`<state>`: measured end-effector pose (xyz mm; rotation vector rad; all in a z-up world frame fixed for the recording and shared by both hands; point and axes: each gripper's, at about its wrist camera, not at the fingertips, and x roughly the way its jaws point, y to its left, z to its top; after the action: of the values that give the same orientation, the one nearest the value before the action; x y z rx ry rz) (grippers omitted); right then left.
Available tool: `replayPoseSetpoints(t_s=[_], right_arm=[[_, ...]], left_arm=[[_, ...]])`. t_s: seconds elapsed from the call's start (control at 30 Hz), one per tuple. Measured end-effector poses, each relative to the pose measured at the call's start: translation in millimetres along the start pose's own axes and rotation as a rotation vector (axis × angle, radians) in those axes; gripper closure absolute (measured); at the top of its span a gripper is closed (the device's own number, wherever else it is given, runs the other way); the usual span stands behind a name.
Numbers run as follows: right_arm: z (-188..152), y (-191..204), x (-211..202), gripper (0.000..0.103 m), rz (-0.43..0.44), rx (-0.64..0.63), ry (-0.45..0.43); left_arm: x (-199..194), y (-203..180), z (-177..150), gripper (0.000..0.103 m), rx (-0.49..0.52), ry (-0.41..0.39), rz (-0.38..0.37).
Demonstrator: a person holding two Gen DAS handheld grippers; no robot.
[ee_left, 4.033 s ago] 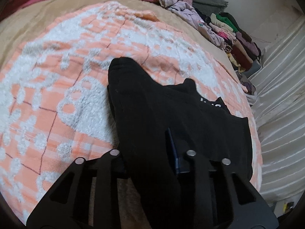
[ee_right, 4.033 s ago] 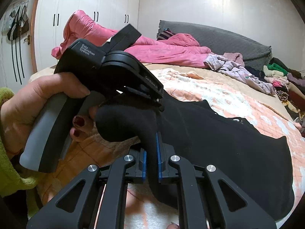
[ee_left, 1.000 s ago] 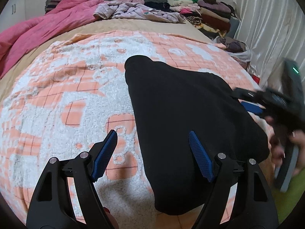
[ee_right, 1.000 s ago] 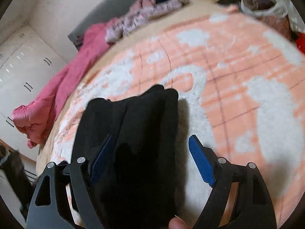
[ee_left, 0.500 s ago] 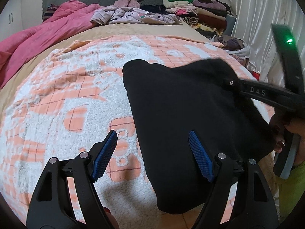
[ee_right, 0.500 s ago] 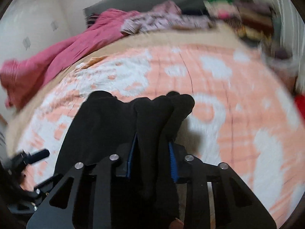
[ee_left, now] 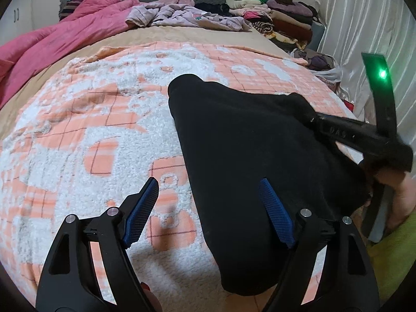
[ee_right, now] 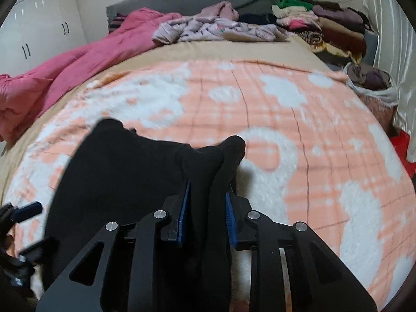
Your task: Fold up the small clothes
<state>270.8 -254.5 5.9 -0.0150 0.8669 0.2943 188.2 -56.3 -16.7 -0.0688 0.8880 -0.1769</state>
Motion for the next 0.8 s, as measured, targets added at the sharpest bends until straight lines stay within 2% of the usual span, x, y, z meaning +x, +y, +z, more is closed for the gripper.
replayPoseSetpoints(t_s=[0.07,0.2,0.37,0.43,0.6,0.8], right_arm=[[-2.5,0.3,-0.5,0.073,-0.028,-0.022,-0.024],[-0.2,8.7,-4.6,0.080,-0.047,-0.075,-0.063],[-11.2,16.9,9.7,0.078,-0.168,-0.155,-0.029],[-12.2,18.4,0.8,0.070,-0.181,-0.153,-0.049],[-16.9,16.4,-43.3,0.063,-0.111,-0.100,-0.132],[-35.9,26.3,-87.8,0.062,-0.009,-0.085,-0.172]], left_arm=[[0.4,-1.2,-0.7,0.030,0.006,-0.002,0.005],[0.8,-0.4,-1.2,0.030,0.005,-0.003,0.009],[1.7,-0.7,-2.3,0.029,-0.003,0.004,-0.006],[0.2,-2.9,-3.1,0.030,0.013,0.000,0.011],[-3.0,0.7,-3.9,0.029,0.001,0.001,0.008],[-8.5,2.1,-6.1,0.030,0.009,-0.004,0.013]])
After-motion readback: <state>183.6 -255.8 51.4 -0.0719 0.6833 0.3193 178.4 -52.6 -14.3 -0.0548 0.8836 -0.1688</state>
